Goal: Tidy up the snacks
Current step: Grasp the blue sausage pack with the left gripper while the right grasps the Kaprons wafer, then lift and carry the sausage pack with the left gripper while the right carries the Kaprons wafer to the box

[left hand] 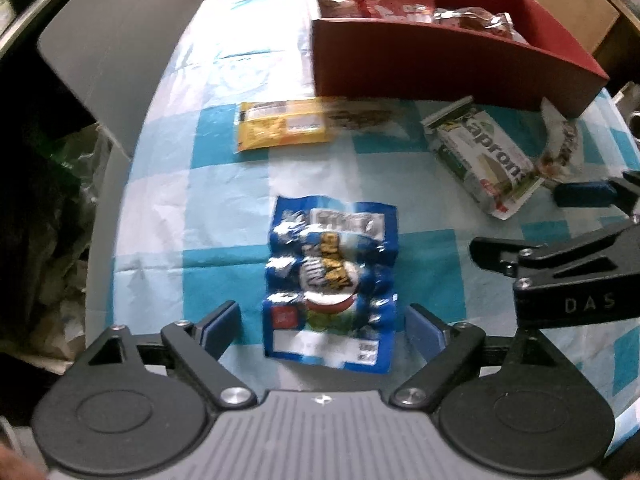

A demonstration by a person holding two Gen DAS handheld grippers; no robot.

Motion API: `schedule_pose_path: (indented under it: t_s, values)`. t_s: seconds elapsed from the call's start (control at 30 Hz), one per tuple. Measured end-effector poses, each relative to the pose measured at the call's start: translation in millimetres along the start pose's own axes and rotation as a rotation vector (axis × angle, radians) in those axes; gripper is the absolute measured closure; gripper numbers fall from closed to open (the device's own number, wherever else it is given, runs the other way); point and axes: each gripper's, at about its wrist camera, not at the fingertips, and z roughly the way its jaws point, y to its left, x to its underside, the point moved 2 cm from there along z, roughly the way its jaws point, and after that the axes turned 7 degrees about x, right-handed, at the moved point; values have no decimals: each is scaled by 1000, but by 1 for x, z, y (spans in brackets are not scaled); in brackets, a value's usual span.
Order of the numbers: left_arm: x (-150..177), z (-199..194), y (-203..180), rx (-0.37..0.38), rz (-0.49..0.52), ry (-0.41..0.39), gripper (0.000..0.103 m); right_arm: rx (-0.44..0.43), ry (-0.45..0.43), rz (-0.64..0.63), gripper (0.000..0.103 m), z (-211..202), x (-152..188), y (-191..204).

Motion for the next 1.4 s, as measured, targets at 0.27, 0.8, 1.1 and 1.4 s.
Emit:
schedule_pose_path:
  t_s: [0.27, 0.8, 1.1, 1.4]
  values:
    - [2, 6, 9, -23, 9, -12, 3, 103, -77, 16, 0, 3, 12, 11]
    - [-13, 9, 10, -20, -21, -43, 5, 89, -92, -44, 1, 20, -37, 12]
    - [-13, -3, -4, -11, 25, -75, 40, 93, -79, -19, 24, 9, -31, 10]
    - [7, -13, 0, 61, -24, -35, 41, 65, -36, 24, 37, -13, 5, 11]
